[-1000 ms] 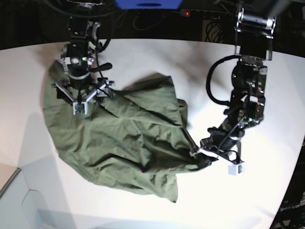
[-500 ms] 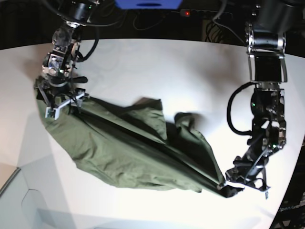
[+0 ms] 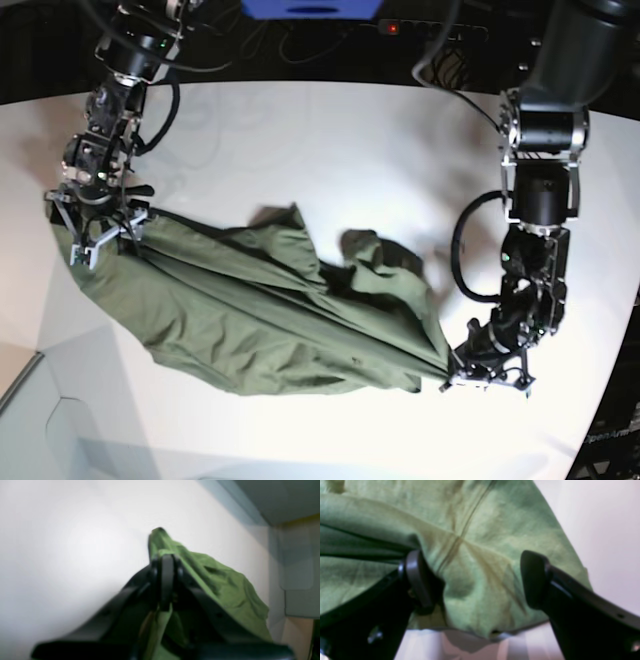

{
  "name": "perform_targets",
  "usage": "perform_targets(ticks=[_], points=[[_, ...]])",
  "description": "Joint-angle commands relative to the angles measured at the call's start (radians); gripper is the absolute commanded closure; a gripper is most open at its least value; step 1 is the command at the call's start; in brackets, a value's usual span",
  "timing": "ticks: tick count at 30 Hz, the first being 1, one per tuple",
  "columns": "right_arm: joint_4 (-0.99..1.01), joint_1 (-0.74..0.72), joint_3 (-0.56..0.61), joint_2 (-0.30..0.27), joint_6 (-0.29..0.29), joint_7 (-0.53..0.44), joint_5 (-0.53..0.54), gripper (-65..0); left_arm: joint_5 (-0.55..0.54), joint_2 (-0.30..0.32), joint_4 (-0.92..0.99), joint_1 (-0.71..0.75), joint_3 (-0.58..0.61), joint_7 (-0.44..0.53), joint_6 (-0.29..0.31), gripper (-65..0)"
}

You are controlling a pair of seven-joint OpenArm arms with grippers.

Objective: Layout the t-shirt on the table in an organized manner, then fold the t-shirt properly
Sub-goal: 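Pull the grasped fabric with the left gripper away from the right gripper, then release and regrasp the shirt edge with the left gripper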

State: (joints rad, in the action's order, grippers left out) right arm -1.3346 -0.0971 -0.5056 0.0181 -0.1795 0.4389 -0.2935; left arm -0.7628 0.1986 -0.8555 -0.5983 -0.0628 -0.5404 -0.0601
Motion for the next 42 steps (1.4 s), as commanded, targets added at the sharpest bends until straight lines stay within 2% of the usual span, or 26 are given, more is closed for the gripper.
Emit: perform_targets(ticks=[1,4,8,10,13,15,20,23,28,34,36,40,42], points=[[-0.012,-0.014,-0.006,-0.010,0.030,0.004,-0.025,-50.2,0.002,0.005,0.003,-0.042,-0.006,0.061,-0.005,-0.6],[-0.026,-0.028,-0.006,-0.008,0.030,0.004,-0.025,-50.3,-0.004,0.002,0.052,-0.056,-0.012,0.069,-0.013,-6.4],[-0.027,-0.034,-0.005,-0.008,0.028,0.004,-0.025,-50.3,-0.005,0.002,0.066,-0.064,-0.015,0.015,-0.010,-24.3],[-0.027,-0.034,-0.005,-0.008,0.028,0.004,-0.023,-50.3,-0.007,0.002,0.054,-0.064,-0.015,-0.004,-0.007,-29.3],[-0.026,-0.034,-0.005,-0.007,0.028,0.004,-0.023,-50.3,-0.016,0.006,-0.060,-0.028,-0.032,-0.007,-0.007,-29.7],[-0.026,-0.033,-0.005,-0.005,0.028,0.004,-0.023,-50.3,-0.077,0.003,-0.201,0.041,-0.078,-0.020,-0.007,-29.7],[-0.026,-0.034,-0.003,-0.005,0.028,0.004,-0.023,-50.3,-0.260,0.002,-0.512,0.265,-0.104,-0.157,-0.013,-29.7],[-0.027,-0.026,0.031,-0.005,0.028,0.004,-0.023,-50.2,-0.307,-0.027,-0.635,0.440,-0.104,-0.221,-0.010,-29.7],[-0.027,-0.025,0.060,-0.005,0.028,0.004,-0.023,-50.2,-0.306,-0.040,-0.680,0.604,-0.091,-0.241,-0.010,-29.7],[-0.027,-0.025,0.084,0.010,0.028,0.004,-0.023,-50.1,-0.304,-0.023,-0.592,0.621,0.039,-0.229,-0.013,-29.7],[-0.027,-0.025,0.084,0.013,0.028,0.004,-0.023,-50.1,-0.260,-0.029,-0.562,0.596,0.076,-0.208,-0.014,-29.7],[-0.027,-0.025,0.084,0.016,0.028,0.004,-0.023,-50.1,-0.125,-0.061,-0.543,0.584,0.142,-0.100,-0.014,-29.7],[-0.027,-0.023,0.084,0.016,0.028,0.004,-0.023,-50.1,-0.110,-0.063,-0.546,0.584,0.149,-0.082,-0.014,-29.7]])
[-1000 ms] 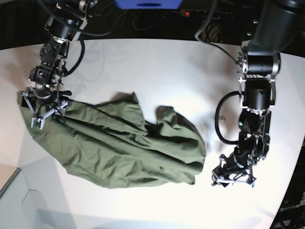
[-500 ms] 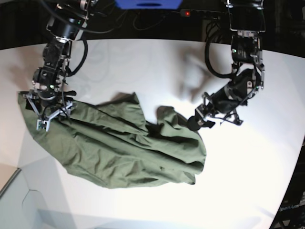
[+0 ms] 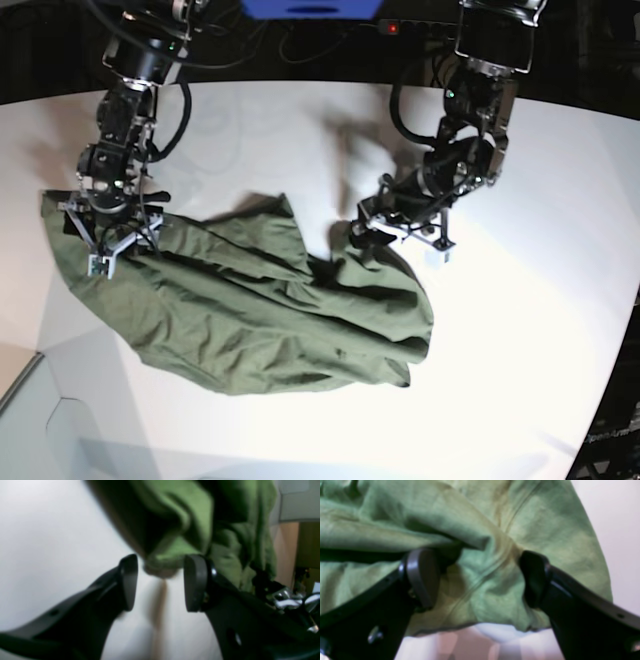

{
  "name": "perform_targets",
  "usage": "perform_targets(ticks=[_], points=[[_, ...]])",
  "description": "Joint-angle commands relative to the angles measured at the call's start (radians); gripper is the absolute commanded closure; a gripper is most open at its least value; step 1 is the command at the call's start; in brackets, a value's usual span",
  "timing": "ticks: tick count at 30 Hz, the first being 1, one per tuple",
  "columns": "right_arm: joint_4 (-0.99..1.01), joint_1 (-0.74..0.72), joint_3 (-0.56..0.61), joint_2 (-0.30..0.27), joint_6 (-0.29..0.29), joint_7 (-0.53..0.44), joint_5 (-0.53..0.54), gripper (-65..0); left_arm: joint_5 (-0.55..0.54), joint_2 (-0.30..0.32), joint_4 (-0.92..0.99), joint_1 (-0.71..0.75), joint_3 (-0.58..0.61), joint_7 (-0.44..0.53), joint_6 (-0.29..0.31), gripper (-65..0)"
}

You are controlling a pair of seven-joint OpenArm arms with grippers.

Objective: Layout the t-shirt on the table in an organized manner, then fold the t-shirt properly
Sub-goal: 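Release and regrasp the shirt edge with the left gripper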

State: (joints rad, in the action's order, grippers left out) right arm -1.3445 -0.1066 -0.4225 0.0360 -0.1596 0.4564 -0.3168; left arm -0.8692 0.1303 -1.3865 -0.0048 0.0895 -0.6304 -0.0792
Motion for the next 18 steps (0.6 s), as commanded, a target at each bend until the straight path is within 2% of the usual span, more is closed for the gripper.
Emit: perform_targets(ticks=[1,9,12,18], points=[[-0.017,-0.012,0.000,-0.002,0.009,-0.014,0.000,-50.1,-0.005,0.006,-0.015,-0.013,0.002,0.013,0.005,-29.7],[-0.019,-0.009,-0.002,-0.005,0.009,-0.014,0.000,-50.1,0.029,-0.017,0.039,-0.071,0.003,0.014,0.005,-29.7],[-0.019,-0.009,-0.002,-0.005,0.009,-0.014,0.000,-50.1,0.061,-0.053,0.089,-0.111,0.003,0.014,0.005,-29.7],[-0.019,-0.011,0.000,-0.005,0.009,-0.014,0.000,-50.1,0.104,-0.082,0.158,-0.159,0.006,0.005,0.011,-27.8]])
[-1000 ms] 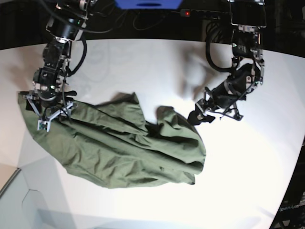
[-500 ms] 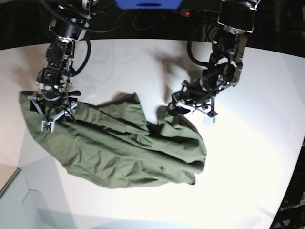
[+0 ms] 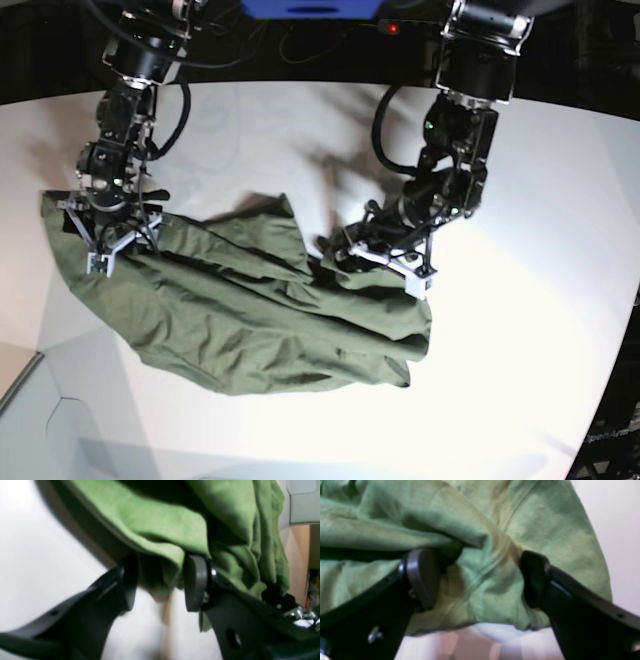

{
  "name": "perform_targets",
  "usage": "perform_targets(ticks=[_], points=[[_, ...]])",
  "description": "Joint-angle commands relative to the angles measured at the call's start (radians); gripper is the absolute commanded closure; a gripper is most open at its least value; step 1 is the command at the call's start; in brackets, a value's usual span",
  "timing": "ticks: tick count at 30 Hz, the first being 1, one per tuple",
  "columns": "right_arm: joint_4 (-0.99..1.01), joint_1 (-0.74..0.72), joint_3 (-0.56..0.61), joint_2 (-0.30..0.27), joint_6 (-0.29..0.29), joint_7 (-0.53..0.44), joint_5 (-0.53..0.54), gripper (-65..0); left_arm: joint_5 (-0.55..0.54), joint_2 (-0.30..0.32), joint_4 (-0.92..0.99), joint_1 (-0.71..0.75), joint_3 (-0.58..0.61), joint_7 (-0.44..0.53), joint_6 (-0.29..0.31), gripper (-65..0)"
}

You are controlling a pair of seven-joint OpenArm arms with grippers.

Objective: Layout the t-shirt on the table in an organized manner, then fold the t-shirt properly
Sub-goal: 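Release and regrasp the shirt edge with the left gripper, then stretch the shirt between both grippers, left gripper pulling outward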

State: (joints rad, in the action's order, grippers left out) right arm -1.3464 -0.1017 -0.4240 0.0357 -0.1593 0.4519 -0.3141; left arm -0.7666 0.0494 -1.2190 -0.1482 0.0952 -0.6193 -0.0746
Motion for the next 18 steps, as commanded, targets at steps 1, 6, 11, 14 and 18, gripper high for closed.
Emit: perform_targets(ticks=[1,6,11,14,18], points=[[-0.017,-0.017,0.001,-0.004,0.008,-0.009,-0.003,-50.1,0.000,-0.003,0.000,-0.021,0.001,-0.006,0.006,-24.4],[-0.017,-0.022,0.003,-0.006,0.008,-0.009,-0.003,-50.2,-0.008,0.008,-0.005,-0.015,0.001,-0.009,0.008,0.0],[-0.017,-0.031,0.003,-0.006,0.008,-0.009,-0.003,-50.2,-0.027,0.122,-0.213,0.085,-0.008,-0.023,0.008,-0.2],[-0.009,-0.048,0.003,-0.009,0.008,-0.011,-0.003,-50.2,-0.120,0.244,-0.374,0.155,-0.061,-0.075,0.008,0.0],[-0.014,-0.068,0.003,-0.013,0.008,-0.009,-0.003,-50.2,-0.294,0.383,-0.436,0.218,-0.280,-0.133,0.008,0.0]])
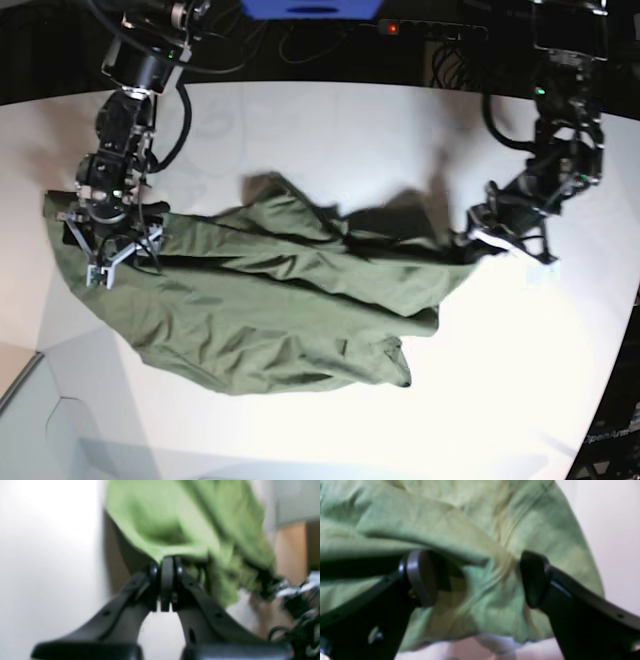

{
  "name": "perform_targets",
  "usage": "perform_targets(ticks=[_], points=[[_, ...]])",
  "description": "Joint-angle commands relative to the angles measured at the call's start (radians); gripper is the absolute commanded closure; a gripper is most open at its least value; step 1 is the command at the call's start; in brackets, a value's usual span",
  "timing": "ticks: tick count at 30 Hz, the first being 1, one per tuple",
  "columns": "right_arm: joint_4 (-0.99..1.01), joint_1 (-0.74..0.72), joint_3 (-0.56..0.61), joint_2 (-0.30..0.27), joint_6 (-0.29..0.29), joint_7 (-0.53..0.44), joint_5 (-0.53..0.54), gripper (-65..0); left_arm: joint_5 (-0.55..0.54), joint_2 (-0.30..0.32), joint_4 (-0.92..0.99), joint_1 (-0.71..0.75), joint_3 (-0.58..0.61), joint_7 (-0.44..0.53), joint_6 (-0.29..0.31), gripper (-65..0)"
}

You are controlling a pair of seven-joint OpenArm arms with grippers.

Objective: Layout the t-shirt on the table in an organized manner, then fold the t-shirt properly
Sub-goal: 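Stretch the shirt between both grippers, left gripper pulling outward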

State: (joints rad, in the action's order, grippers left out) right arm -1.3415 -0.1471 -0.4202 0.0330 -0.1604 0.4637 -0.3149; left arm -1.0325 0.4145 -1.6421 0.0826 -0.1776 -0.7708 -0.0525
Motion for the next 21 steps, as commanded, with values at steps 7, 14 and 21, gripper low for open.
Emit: perform_targets(ticks=[7,14,21], points=[[-0.017,-0.032,0.001,-0.011,0.009,-0.021,-0.002,-50.2,-0.165,0.099,0.073,-0.071,-0.330,-0.152,-0.014,0.0],[-0.019,-0.026,0.001,-0.006,0.009,-0.021,-0.002,-50.2,-0.180,0.093,0.201,-0.174,-0.488,-0.324,-0.014,0.0],[-0.057,0.005,0.001,-0.006,0.009,-0.026,-0.002,-50.2,-0.179,0.019,0.415,-0.205,-0.471,-0.301,-0.014,0.0]])
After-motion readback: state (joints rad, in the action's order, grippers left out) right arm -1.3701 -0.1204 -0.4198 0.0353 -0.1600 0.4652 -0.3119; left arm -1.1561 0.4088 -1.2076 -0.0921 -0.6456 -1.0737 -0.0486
